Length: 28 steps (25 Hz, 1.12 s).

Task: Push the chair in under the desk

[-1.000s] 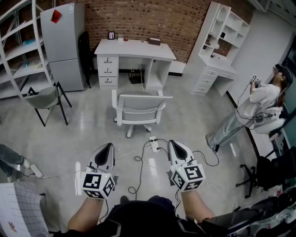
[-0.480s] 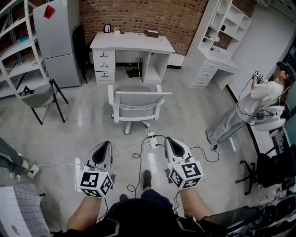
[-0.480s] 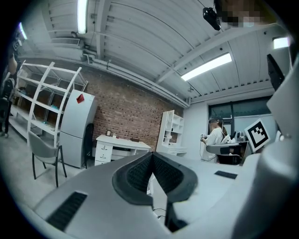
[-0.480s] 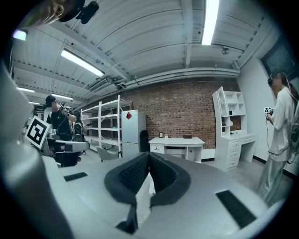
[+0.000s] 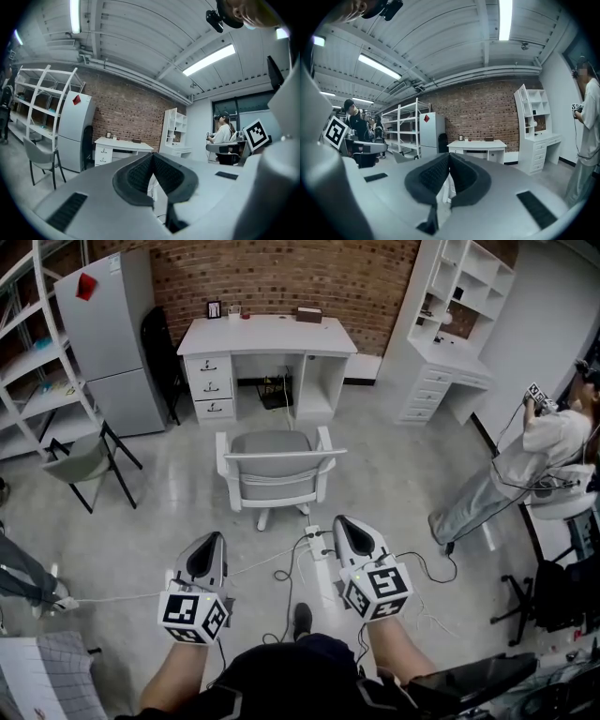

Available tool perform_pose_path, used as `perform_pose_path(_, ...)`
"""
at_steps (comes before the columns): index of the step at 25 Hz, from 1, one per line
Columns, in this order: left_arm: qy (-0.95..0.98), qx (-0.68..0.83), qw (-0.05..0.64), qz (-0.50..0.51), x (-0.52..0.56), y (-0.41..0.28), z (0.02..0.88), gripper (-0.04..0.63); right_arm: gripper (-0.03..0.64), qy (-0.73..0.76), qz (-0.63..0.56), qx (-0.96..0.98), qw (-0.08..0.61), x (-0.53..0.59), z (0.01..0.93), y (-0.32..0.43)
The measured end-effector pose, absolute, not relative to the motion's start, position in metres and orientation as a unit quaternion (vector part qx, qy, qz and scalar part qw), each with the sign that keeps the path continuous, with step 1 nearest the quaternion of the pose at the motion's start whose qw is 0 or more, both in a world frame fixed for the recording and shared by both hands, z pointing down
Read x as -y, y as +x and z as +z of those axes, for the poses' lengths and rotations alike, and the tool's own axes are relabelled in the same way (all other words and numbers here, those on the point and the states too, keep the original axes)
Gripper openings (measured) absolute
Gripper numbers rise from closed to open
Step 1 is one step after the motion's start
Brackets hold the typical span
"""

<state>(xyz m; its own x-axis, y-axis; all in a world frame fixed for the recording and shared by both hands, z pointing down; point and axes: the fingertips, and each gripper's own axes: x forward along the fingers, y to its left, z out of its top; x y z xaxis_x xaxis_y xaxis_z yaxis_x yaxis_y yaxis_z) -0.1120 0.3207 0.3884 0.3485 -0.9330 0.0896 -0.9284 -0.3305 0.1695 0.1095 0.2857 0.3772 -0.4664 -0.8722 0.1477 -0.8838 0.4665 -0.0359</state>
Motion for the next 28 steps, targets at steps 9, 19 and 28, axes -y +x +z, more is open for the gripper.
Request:
perform_pose_path(9, 0.811, 0.577, 0.092, 0.008, -0.267, -0.075, 0.391, 0.008, 0.006, 0.502, 0.065, 0.861, 0.049, -0.225, 0.384, 0.144)
perform_pose_path(19, 0.803, 0.588, 0.092, 0.025, -0.223, -0.048, 0.394, 0.008, 0.006, 0.493, 0.077, 0.865, 0.047, -0.184, 0.392, 0.177)
perform_pose_path(28, 0.795, 0.598, 0.086, 0.055, -0.195, -0.015, 0.400, 0.008, 0.006, 0.479, 0.083, 0.873, 0.049, -0.155, 0.400, 0.216)
